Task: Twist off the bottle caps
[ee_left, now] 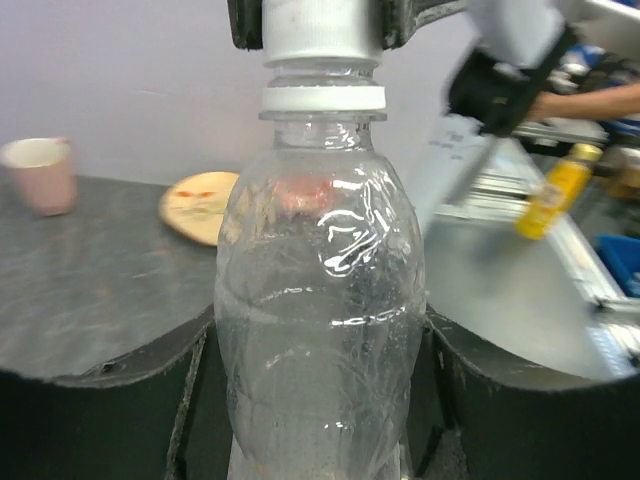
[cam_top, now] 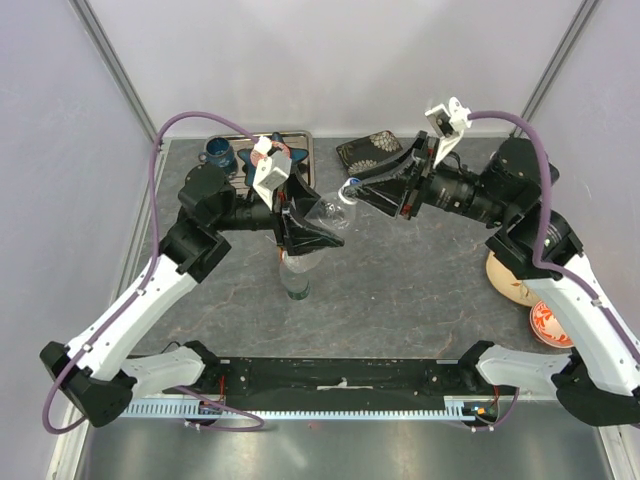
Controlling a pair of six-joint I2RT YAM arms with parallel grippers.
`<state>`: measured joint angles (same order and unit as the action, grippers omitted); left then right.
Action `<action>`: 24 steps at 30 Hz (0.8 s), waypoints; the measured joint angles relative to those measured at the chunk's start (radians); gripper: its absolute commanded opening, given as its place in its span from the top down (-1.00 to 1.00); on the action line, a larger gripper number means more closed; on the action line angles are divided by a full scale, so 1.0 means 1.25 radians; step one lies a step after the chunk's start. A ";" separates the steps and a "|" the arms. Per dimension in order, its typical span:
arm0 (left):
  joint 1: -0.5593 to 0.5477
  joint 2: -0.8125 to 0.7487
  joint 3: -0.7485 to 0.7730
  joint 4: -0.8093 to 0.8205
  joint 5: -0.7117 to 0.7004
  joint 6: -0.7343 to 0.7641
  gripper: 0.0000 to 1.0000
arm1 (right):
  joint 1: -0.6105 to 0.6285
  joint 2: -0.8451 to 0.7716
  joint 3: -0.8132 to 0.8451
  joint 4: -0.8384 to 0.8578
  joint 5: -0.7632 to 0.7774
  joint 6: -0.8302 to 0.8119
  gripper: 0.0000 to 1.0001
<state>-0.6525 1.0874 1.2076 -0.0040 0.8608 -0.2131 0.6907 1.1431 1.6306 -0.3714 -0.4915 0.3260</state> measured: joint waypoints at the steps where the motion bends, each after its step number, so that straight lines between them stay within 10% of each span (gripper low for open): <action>1: 0.007 0.010 0.000 0.028 0.044 -0.031 0.10 | 0.000 -0.008 -0.005 0.009 -0.018 -0.004 1.00; 9: 0.020 0.095 -0.005 0.336 0.330 -0.328 0.10 | -0.001 -0.077 -0.094 0.142 -0.166 -0.011 1.00; 24: 0.018 0.146 -0.006 0.670 0.468 -0.533 0.08 | -0.009 -0.056 -0.199 0.529 -0.382 0.242 1.00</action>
<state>-0.6300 1.2697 1.1995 0.8330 1.4460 -0.8787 0.6800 1.0725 1.3815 0.2901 -0.9695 0.6281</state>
